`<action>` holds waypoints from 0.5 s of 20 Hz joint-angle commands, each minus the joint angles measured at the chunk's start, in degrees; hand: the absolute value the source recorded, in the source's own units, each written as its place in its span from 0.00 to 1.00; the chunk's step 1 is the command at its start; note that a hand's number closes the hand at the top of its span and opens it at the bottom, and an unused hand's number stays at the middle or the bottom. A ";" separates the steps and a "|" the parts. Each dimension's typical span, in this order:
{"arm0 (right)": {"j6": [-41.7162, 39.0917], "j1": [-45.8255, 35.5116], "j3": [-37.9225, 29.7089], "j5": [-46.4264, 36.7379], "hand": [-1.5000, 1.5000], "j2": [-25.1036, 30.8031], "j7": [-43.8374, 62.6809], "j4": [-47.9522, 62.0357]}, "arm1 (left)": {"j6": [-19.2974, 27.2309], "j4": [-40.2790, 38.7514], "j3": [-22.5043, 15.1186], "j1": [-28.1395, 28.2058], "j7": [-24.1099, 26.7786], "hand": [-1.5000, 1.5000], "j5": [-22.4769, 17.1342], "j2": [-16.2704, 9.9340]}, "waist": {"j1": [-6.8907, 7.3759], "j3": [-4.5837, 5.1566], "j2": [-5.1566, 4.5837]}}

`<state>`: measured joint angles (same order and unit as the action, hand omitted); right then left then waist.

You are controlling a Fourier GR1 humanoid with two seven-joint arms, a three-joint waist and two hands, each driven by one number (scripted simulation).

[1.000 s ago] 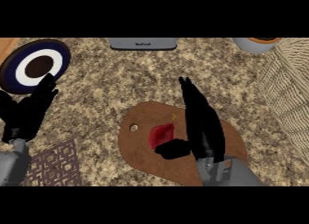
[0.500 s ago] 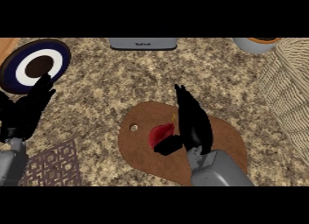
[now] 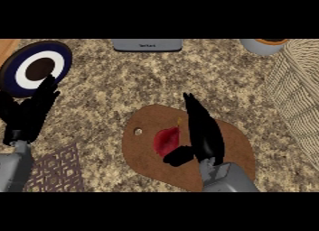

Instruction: Pick the pear from the cutting board and place it in the basket

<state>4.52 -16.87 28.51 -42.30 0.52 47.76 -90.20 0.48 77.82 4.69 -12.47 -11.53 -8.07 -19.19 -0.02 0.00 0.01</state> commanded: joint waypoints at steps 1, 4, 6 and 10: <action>0.85 -0.33 1.59 1.46 0.00 -0.49 -0.92 -0.24 | -1.80 0.48 2.20 0.61 0.46 0.50 -0.56 -0.02 | 0.15 0.00 0.01; 0.32 -1.28 -1.39 2.78 0.00 -0.50 -5.26 2.57 | -2.06 -0.64 3.04 -1.17 -0.43 0.50 -0.09 0.34 | 0.11 0.00 -0.04; -0.34 0.69 1.02 0.53 0.00 -0.51 -3.41 -1.73 | -0.29 5.20 -0.48 4.75 -0.14 0.50 2.82 3.27 | 0.20 0.00 0.03; 3.34 5.56 7.30 -2.37 0.00 -0.51 -1.47 -2.24 | -1.83 -0.76 3.03 1.13 1.53 0.50 2.47 1.62 | -0.01 0.01 0.01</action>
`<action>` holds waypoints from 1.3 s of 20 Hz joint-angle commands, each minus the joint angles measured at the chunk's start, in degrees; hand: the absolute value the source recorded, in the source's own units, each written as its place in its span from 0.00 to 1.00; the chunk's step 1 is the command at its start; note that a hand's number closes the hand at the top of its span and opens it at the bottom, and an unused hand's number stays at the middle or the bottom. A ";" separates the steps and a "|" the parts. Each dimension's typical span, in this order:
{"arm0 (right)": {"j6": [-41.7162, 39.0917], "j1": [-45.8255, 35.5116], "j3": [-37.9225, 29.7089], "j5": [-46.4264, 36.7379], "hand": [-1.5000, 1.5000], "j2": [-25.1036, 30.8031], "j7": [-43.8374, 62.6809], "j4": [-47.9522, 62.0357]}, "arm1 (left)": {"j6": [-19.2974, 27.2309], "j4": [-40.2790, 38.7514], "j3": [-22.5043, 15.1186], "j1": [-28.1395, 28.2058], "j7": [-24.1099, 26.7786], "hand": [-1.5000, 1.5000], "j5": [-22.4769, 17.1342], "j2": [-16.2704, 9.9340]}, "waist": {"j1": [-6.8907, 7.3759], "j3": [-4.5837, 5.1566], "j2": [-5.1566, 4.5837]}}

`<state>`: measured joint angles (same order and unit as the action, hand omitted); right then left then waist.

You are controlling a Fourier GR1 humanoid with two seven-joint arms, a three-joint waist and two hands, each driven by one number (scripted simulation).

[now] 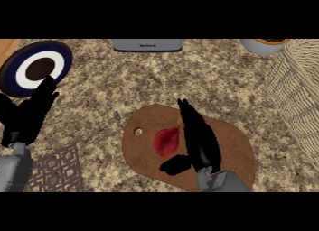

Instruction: Pick the pear from the cutting board and place it in the basket

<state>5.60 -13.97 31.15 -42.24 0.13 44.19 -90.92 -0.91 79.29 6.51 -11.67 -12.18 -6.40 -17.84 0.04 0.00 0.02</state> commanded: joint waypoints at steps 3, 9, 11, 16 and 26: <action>0.34 -2.98 3.49 -1.80 0.00 -0.13 7.17 1.00 | -2.67 -0.68 2.38 0.43 0.21 0.50 -0.46 -0.83 | 0.10 0.01 -0.01; 4.00 -8.27 -0.20 0.55 0.00 -0.13 2.13 13.45 | -1.41 3.37 0.47 2.30 -1.32 0.50 1.11 1.93 | 0.44 -0.01 -0.03; 3.47 -3.54 0.54 -2.64 0.00 -0.13 -1.03 11.28 | -1.05 4.21 0.67 2.38 -1.40 0.50 2.14 2.27 | 0.15 0.00 0.01; 0.57 -5.63 2.10 -2.47 1.00 -0.13 -2.14 16.18 | 0.29 2.04 0.39 1.60 0.69 0.50 3.42 4.18 | 0.12 0.00 -0.01; 3.99 -8.37 4.60 -0.52 1.00 -0.10 -5.36 23.18 | -0.45 3.65 1.08 0.33 -2.71 0.50 3.63 3.85 | 0.23 -0.01 -0.03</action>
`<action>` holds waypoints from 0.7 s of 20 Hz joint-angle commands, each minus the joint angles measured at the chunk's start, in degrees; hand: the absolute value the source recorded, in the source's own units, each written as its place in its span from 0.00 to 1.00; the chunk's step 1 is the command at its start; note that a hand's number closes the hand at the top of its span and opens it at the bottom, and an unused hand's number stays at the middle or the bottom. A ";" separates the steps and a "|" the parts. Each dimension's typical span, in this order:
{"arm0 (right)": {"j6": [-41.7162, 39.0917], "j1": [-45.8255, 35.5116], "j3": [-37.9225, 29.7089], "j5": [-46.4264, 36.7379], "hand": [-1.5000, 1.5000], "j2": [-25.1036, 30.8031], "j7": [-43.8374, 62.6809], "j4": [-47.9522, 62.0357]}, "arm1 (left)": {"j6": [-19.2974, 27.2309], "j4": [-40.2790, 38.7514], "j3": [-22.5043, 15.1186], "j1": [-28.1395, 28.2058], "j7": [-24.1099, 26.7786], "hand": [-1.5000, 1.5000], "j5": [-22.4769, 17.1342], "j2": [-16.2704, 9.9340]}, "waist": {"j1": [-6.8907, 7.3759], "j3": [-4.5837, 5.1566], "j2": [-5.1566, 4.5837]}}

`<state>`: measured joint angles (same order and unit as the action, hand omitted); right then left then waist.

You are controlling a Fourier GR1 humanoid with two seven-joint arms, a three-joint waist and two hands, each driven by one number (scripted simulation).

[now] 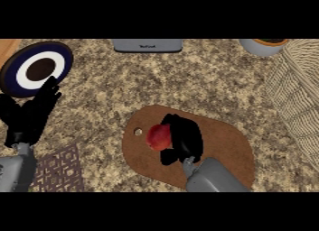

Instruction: Pick the pear from the cutting board and place it in the basket

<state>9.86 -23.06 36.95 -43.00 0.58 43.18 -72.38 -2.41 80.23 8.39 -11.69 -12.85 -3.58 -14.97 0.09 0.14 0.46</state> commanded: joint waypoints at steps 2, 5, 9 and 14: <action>3.15 -10.35 -5.77 2.54 1.00 -0.55 11.42 8.21 | -0.38 -1.30 -0.35 -1.24 0.65 0.50 0.07 0.57 | 1.20 -0.12 -0.78; 9.49 -15.32 -15.70 -0.75 1.00 -0.56 20.75 14.65 | -0.34 0.20 -1.37 -2.37 -0.40 0.50 0.57 0.53 | 2.55 -0.09 -1.46; 15.84 -23.35 -22.25 -2.39 1.00 -0.56 26.64 21.76 | -1.24 -1.09 -1.66 -3.47 -0.20 0.50 0.40 0.44 | 4.18 -0.09 -2.14; 31.08 -29.72 -26.38 -8.47 1.00 -0.56 21.13 24.56 | -1.67 -1.64 -1.90 -3.70 -0.09 0.50 0.51 0.37 | 4.33 -0.13 -1.96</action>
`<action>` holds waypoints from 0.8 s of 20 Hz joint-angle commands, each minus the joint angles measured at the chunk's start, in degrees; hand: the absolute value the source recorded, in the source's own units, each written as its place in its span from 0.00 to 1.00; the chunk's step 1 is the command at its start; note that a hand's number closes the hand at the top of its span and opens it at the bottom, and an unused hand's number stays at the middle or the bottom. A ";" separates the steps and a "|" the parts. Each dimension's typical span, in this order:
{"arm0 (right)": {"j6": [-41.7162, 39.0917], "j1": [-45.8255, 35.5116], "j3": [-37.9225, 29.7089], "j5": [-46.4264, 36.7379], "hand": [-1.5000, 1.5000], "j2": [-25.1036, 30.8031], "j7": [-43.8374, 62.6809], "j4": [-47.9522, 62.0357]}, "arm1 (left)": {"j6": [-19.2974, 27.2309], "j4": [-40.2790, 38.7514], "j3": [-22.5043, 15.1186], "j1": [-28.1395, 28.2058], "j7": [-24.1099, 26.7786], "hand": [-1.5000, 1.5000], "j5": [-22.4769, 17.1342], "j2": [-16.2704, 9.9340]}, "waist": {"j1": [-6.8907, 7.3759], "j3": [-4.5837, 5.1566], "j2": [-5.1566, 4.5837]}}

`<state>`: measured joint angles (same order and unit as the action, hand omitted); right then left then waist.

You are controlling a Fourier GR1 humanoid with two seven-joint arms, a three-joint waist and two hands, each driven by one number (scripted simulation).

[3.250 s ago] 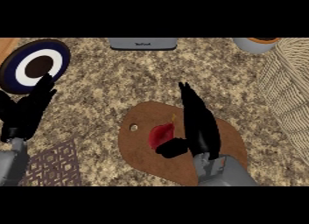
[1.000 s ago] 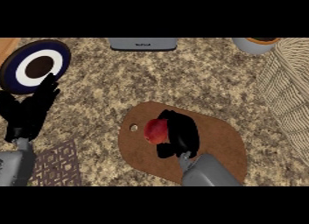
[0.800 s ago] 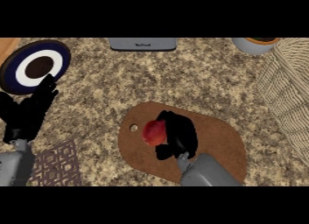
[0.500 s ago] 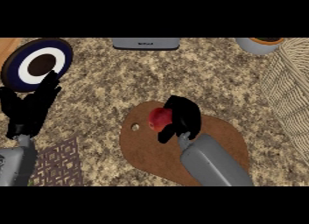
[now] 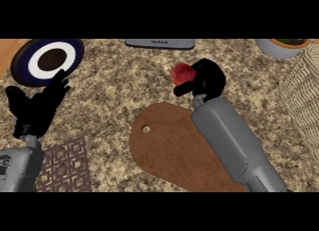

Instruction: Pick the pear from the cutting board and place it in the basket

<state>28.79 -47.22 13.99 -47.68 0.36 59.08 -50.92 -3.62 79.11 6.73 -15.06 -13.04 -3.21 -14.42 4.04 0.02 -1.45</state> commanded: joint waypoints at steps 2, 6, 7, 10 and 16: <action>17.11 -8.30 -3.85 -6.25 1.00 -0.34 3.65 2.62 | -0.05 -0.04 0.29 -2.78 -2.68 0.50 -0.61 -0.40 | -0.21 -0.04 0.41; 20.91 -16.43 -4.60 -15.58 1.00 -0.34 9.36 11.08 | 0.00 -0.76 0.76 -1.19 0.19 0.50 0.15 -0.83 | 0.16 0.17 0.46; 20.88 -18.02 -5.45 -17.49 1.00 -0.34 10.87 12.91 | -0.09 -1.60 1.02 -1.37 -0.27 0.50 -0.22 -0.72 | -0.47 0.17 0.55; 18.98 -23.76 -9.35 -21.99 1.00 1.09 14.75 16.58 | -0.16 -0.47 0.76 0.75 0.23 0.50 0.18 -0.80 | -0.94 0.18 0.92; 12.00 -34.18 -13.64 -28.67 1.00 3.33 21.57 22.92 | 0.39 -1.05 1.09 -1.17 -1.69 0.50 -0.34 -0.39 | -1.74 0.18 1.02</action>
<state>41.54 -74.42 2.57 -72.06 2.69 66.17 -31.46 -4.02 78.36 7.74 -15.49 -14.08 -3.64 -15.33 2.88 0.19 -0.58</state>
